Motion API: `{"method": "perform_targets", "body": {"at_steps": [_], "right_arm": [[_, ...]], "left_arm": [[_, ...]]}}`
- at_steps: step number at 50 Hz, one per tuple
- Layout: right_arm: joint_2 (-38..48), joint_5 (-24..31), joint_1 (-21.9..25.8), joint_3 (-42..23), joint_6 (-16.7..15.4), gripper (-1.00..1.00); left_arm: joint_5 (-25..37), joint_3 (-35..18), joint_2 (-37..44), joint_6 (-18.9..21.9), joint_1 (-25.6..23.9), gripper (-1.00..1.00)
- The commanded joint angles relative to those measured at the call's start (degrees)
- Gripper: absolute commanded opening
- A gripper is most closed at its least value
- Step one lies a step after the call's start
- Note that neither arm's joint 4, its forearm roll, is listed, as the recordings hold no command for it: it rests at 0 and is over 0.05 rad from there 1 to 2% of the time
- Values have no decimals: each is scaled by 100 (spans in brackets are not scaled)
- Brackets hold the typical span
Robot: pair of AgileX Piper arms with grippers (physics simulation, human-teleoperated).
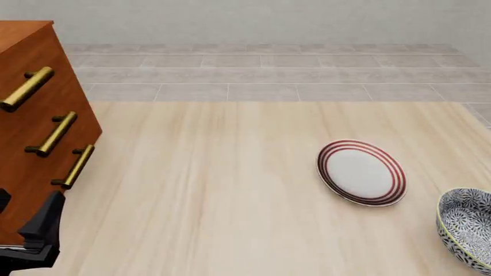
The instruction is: Put the bowl on top of the cabinet.
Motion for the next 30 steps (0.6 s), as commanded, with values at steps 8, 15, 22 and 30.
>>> {"method": "perform_targets", "body": {"at_steps": [8, 15, 22, 30], "right_arm": [[447, -618, -259, 458, -35, 100], [648, -880, -363, 610, -93, 100], [778, -1026, -416, 687, -63, 100], [960, -1201, -561, 740, -64, 100]], "left_arm": [[45, -1, -50, 18, 3, 100], [1, 0, 11, 28, -6, 100], [-30, 0, 60, 39, -2, 100], [-80, 1, 140, 43, -4, 100]]}}
